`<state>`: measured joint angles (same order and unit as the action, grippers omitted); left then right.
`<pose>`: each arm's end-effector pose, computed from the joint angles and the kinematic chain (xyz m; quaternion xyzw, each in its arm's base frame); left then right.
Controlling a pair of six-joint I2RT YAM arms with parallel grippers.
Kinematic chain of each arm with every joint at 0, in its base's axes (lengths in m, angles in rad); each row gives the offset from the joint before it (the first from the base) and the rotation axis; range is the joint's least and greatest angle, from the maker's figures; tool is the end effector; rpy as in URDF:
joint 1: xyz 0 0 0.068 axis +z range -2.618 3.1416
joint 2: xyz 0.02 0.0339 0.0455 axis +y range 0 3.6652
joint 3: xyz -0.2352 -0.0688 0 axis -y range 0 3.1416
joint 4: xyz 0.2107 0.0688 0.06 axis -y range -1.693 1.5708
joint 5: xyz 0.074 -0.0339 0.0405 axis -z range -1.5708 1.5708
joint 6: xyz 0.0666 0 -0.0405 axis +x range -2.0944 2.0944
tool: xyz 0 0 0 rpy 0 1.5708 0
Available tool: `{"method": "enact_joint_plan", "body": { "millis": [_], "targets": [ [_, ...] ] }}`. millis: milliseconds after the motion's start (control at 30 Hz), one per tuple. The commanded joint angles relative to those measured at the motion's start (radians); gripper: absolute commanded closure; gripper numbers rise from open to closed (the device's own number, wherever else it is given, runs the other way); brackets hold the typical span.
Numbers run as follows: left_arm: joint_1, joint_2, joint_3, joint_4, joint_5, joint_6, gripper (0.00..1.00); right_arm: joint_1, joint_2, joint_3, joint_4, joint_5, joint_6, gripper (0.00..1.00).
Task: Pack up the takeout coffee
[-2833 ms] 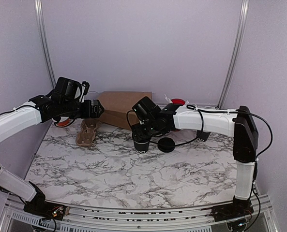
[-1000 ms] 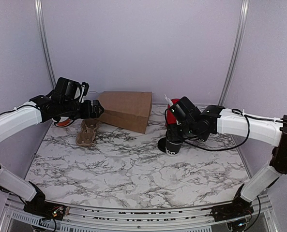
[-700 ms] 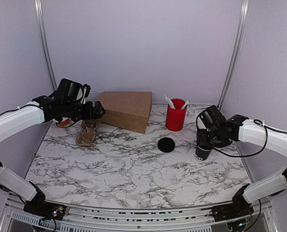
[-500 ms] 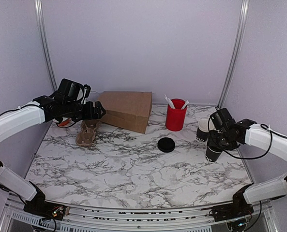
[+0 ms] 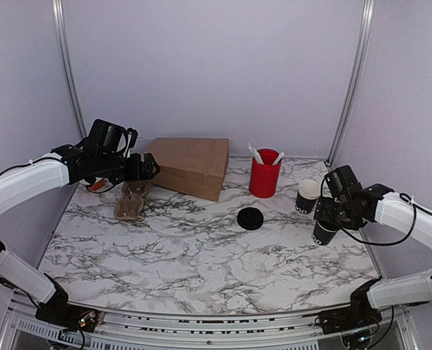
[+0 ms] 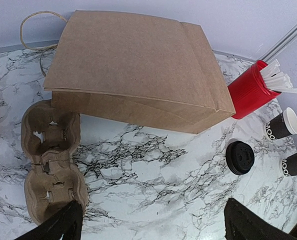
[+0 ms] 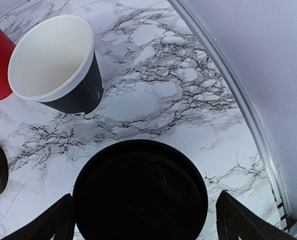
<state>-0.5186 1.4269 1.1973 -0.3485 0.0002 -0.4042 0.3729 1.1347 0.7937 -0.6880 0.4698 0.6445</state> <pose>0.2804 -0.1600 0.2799 0.0503 0.8779 -0.2121 0.4264 0.2048 0.0477 0.1985 0.1886 0.9200 -0.0691 0.3365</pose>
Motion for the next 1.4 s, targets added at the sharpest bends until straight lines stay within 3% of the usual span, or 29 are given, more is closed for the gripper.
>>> {"method": "enact_joint_plan", "body": {
  "millis": [0,567,833,1067,1367],
  "targets": [
    [0.003,0.01,0.009,0.019,0.013,-0.005,0.01,-0.006,-0.027,0.055,-0.029,0.005,0.003,0.04],
    [0.005,-0.001,0.005,0.021,-0.008,-0.01,0.01,-0.001,-0.057,0.164,-0.022,-0.027,-0.09,0.01],
    [0.02,-0.021,-0.001,0.014,-0.069,-0.063,0.01,0.142,0.061,0.299,0.126,-0.092,-0.18,0.0],
    [0.167,0.067,0.072,0.034,0.078,-0.141,0.01,0.198,0.222,0.424,0.216,-0.162,-0.257,0.01],
    [0.31,0.353,0.324,0.068,0.289,-0.168,0.01,0.198,0.279,0.47,0.306,-0.239,-0.316,0.01]
  ]
}}
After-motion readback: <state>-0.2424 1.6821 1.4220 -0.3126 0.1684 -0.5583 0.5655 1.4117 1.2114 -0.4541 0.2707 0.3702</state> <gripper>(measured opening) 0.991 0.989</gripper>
